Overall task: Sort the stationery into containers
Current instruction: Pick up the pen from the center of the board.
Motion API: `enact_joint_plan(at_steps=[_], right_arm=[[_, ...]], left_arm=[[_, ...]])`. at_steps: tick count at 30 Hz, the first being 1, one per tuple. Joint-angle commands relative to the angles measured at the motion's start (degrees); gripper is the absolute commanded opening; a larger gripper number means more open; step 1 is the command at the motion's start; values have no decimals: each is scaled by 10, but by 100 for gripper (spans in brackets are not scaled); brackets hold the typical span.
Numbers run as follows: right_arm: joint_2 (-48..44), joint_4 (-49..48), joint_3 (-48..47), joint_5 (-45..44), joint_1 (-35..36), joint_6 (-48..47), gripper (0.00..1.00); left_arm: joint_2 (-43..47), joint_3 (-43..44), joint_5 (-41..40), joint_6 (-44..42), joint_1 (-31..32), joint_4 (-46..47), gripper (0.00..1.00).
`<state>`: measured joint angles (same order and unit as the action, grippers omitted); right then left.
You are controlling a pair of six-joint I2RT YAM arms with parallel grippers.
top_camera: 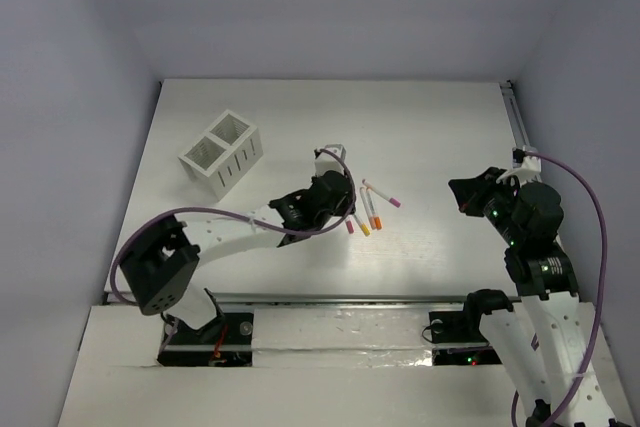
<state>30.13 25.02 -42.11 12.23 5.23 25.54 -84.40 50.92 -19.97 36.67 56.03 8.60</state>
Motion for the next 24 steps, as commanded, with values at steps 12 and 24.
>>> enact_joint_plan(at_steps=[12,24], right_arm=[[-11,-34,-3,17,-3,-6,0],[-13,-27,-8,24,-3,-8,0]], left_arm=[[-139,90,-121,11,0,-64,13],[-190,118,-117,-5,0,-80,25]])
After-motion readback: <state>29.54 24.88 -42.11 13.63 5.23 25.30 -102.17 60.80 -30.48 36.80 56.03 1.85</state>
